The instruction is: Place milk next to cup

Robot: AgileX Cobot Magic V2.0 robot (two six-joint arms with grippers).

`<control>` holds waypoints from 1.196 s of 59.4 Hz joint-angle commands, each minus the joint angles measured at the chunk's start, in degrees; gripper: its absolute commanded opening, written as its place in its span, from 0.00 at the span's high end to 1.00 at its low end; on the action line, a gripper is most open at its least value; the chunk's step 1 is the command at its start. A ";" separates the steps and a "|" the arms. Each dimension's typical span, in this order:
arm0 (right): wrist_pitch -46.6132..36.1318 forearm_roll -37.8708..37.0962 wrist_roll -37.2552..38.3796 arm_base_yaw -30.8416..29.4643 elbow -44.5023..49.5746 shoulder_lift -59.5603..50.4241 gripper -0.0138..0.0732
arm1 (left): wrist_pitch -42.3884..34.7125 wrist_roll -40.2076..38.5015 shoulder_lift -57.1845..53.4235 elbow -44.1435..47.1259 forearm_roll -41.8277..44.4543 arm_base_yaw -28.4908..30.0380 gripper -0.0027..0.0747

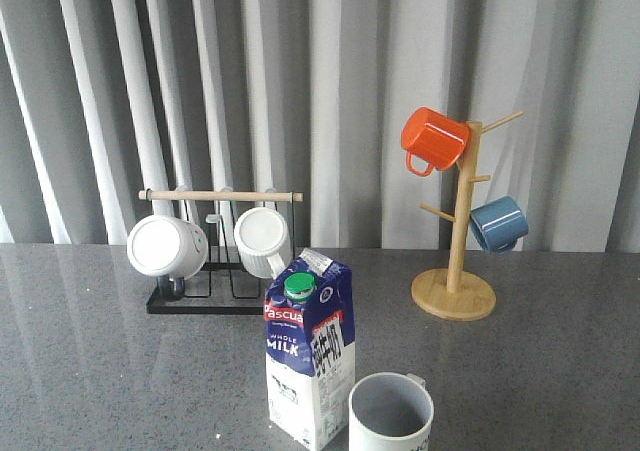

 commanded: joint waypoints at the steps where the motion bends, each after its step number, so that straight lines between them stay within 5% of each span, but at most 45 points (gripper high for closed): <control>1: -14.47 0.88 -0.24 -6.06 2.80 -3.25 0.85 | -4.05 0.04 0.57 -0.73 -0.20 0.13 0.97; 17: -38.55 5.68 -0.24 -15.05 20.70 -15.99 0.85 | -4.05 0.04 0.57 -0.73 -0.20 0.13 0.97; 31: -35.73 5.87 -0.88 -19.57 20.65 -18.94 0.85 | -4.05 0.04 0.57 -0.73 -0.20 0.13 0.97; 71: -35.02 6.56 -0.44 -19.51 20.65 -21.77 0.85 | -4.05 0.04 0.57 -0.73 -0.20 0.13 0.97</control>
